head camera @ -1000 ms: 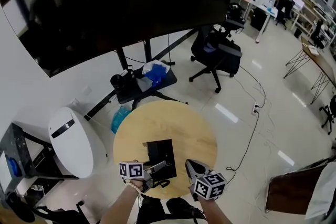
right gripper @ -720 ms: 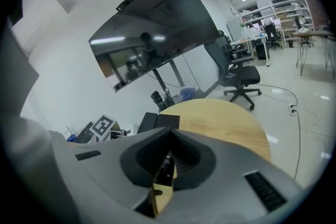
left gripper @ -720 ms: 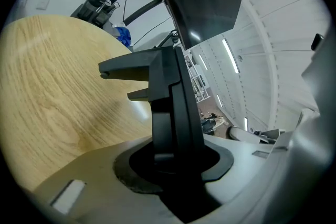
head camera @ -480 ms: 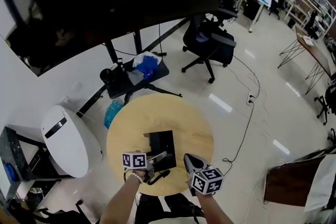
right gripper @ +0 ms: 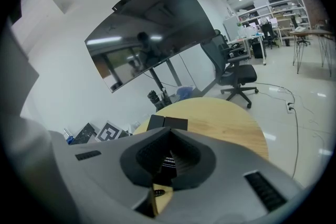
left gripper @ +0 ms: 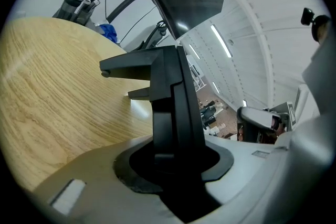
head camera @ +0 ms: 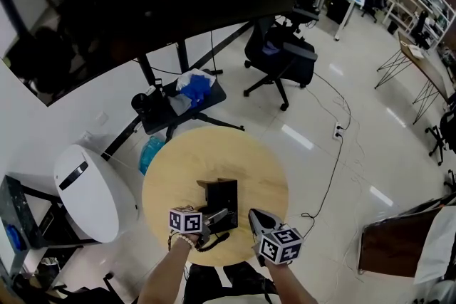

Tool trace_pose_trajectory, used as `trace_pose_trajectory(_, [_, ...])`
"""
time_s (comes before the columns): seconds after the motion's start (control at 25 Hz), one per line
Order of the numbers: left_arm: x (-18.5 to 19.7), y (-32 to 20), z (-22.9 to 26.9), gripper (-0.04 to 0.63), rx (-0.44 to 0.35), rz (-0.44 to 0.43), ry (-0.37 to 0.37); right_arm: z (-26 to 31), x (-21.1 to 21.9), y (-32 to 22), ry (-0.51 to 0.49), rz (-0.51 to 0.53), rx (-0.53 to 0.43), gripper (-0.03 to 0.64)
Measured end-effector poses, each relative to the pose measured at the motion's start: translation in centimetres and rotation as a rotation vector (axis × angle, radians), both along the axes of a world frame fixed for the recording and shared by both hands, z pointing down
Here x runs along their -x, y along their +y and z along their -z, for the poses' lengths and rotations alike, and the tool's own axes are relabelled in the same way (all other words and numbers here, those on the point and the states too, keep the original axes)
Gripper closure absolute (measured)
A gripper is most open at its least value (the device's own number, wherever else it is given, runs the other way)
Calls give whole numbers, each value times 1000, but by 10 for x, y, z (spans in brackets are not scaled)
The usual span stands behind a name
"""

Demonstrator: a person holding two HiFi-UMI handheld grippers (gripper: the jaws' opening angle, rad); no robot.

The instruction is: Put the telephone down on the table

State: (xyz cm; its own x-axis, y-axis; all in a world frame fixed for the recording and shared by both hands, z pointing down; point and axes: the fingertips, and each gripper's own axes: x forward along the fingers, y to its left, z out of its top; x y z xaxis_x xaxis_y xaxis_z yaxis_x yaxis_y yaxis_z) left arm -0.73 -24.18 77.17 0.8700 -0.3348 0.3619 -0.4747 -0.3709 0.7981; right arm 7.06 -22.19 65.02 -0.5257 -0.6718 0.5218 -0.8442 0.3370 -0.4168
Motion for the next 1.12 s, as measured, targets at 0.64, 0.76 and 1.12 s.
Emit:
trace_pose_trajectory(0.64, [25,6,-19,370,-18,34,-61,-7,10,1,3,27,21,615])
trace_pose_trajectory(0.76, [29,2,-24,345,-42,42,-119,-9,13,2,3,31,25,615])
trace_pose_trajectory(1.12, [47,-8,-34,211,-110,71,-284,-10,16,-3,9,27,30,615])
